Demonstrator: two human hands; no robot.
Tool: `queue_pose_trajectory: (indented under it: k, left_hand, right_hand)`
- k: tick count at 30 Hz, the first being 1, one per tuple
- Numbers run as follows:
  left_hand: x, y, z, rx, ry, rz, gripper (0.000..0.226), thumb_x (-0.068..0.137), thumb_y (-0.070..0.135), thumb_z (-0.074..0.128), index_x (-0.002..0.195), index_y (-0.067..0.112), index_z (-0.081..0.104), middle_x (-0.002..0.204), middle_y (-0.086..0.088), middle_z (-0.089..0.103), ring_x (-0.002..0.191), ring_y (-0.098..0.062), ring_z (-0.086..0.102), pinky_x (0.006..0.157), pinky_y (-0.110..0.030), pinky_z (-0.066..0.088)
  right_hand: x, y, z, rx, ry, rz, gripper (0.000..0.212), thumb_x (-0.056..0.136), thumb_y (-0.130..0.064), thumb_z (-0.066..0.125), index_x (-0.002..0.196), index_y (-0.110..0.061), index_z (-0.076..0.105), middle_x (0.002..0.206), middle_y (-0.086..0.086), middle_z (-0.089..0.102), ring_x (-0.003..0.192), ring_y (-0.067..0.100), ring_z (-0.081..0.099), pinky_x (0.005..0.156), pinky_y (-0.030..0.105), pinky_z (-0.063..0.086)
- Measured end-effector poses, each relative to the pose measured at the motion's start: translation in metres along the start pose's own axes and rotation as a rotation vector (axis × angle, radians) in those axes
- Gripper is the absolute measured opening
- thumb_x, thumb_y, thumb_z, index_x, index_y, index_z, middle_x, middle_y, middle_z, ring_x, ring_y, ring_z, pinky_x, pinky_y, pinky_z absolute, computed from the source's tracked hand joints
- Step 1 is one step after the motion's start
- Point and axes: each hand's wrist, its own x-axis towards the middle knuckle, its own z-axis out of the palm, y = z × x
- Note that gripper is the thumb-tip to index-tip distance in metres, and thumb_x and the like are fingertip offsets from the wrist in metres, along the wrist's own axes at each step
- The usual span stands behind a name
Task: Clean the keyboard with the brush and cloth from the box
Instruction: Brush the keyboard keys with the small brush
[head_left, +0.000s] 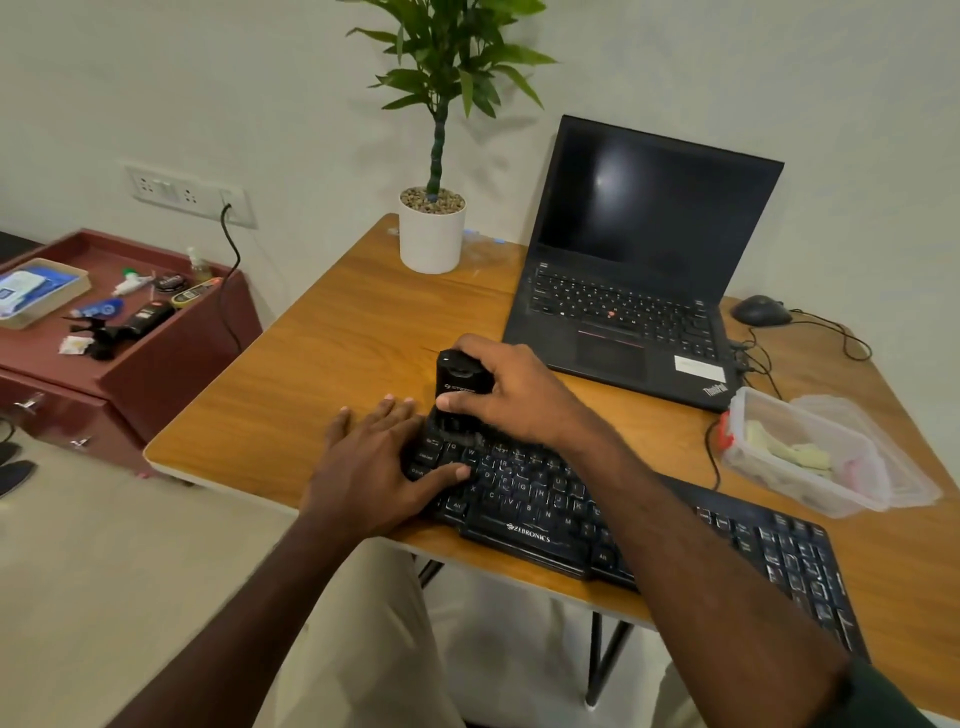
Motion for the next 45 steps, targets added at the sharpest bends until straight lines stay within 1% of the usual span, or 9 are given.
queue_pose_trajectory:
  k: [5, 13, 19, 25, 30, 32, 35, 39, 45]
  left_hand:
    - [-0.001, 0.001, -0.001, 0.024, -0.002, 0.019, 0.098, 0.076, 0.094, 0.013, 0.137, 0.029, 0.055, 0.153, 0.004, 0.045, 0.15, -0.013, 0.021, 0.119, -0.056, 0.015]
    - [-0.002, 0.001, 0.0, 0.034, -0.005, -0.004, 0.105, 0.074, 0.095, 0.01, 0.15, 0.028, 0.04, 0.158, 0.004, 0.037, 0.15, -0.012, 0.021, 0.121, -0.054, 0.013]
    - [-0.005, 0.0, 0.001, -0.014, 0.018, 0.098, 0.097, 0.083, 0.088, 0.012, 0.15, 0.023, 0.041, 0.151, 0.0, 0.048, 0.146, -0.016, 0.032, 0.119, -0.053, 0.02]
    - [-0.006, 0.002, 0.0, -0.016, 0.048, 0.08, 0.095, 0.081, 0.088, 0.015, 0.149, 0.027, 0.043, 0.147, 0.003, 0.053, 0.144, -0.016, 0.036, 0.117, -0.054, 0.023]
    - [-0.005, 0.001, 0.002, 0.0, 0.051, 0.077, 0.095, 0.081, 0.089, 0.017, 0.149, 0.028, 0.043, 0.146, 0.002, 0.053, 0.144, -0.015, 0.036, 0.118, -0.051, 0.022]
    - [-0.005, 0.001, 0.002, -0.005, 0.055, 0.076, 0.094, 0.081, 0.088, 0.018, 0.149, 0.028, 0.043, 0.146, 0.002, 0.053, 0.144, -0.016, 0.036, 0.118, -0.051, 0.022]
    - [-0.006, 0.001, 0.002, -0.005, 0.058, 0.078, 0.093, 0.082, 0.087, 0.019, 0.149, 0.027, 0.044, 0.146, 0.001, 0.054, 0.144, -0.016, 0.036, 0.118, -0.052, 0.023]
    - [-0.006, 0.001, 0.002, -0.011, 0.055, 0.077, 0.092, 0.083, 0.084, 0.021, 0.149, 0.023, 0.044, 0.145, -0.002, 0.054, 0.144, -0.017, 0.037, 0.118, -0.052, 0.023]
    - [-0.005, 0.0, 0.003, 0.004, 0.056, 0.065, 0.096, 0.082, 0.088, 0.018, 0.148, 0.023, 0.045, 0.146, -0.001, 0.054, 0.144, -0.015, 0.036, 0.118, -0.05, 0.021]
  right_hand:
    - [0.004, -0.005, 0.018, 0.092, 0.094, -0.043, 0.029, 0.088, -0.036, 0.076, 0.107, -0.028, 0.057, 0.093, -0.006, 0.067, 0.087, 0.014, 0.066, 0.077, 0.042, 0.058]
    - [-0.024, 0.012, -0.036, -0.092, -0.09, 0.028, 0.024, 0.085, -0.033, 0.079, 0.097, -0.025, 0.059, 0.084, -0.007, 0.065, 0.076, 0.01, 0.063, 0.066, 0.032, 0.051]
    - [-0.019, 0.003, -0.005, 0.089, 0.115, -0.011, 0.03, 0.087, -0.034, 0.077, 0.112, -0.026, 0.061, 0.097, -0.01, 0.069, 0.09, 0.003, 0.066, 0.072, 0.02, 0.054]
    - [-0.035, 0.014, -0.013, 0.06, 0.035, -0.026, 0.023, 0.09, -0.028, 0.076, 0.103, -0.021, 0.059, 0.09, -0.006, 0.066, 0.084, 0.007, 0.065, 0.066, 0.017, 0.048]
    - [-0.053, 0.033, -0.053, -0.042, -0.032, 0.056, 0.021, 0.083, -0.023, 0.079, 0.091, -0.019, 0.06, 0.083, -0.002, 0.065, 0.08, 0.015, 0.064, 0.071, 0.038, 0.052]
    - [-0.052, 0.03, -0.055, -0.045, 0.046, 0.046, 0.022, 0.08, -0.023, 0.08, 0.087, -0.024, 0.059, 0.081, -0.006, 0.064, 0.075, 0.005, 0.061, 0.067, 0.029, 0.05]
    - [-0.046, 0.015, -0.034, 0.095, 0.163, 0.032, 0.025, 0.087, -0.024, 0.078, 0.103, -0.026, 0.058, 0.094, -0.01, 0.065, 0.081, -0.009, 0.061, 0.065, 0.01, 0.047]
    - [-0.042, 0.014, -0.01, 0.113, 0.104, 0.001, 0.027, 0.091, -0.031, 0.074, 0.111, -0.023, 0.058, 0.098, -0.007, 0.066, 0.089, 0.005, 0.065, 0.065, 0.018, 0.05]
    - [-0.063, 0.036, -0.051, 0.001, -0.038, 0.053, 0.021, 0.087, -0.024, 0.078, 0.094, -0.025, 0.058, 0.085, -0.008, 0.065, 0.079, 0.004, 0.063, 0.068, 0.02, 0.045]
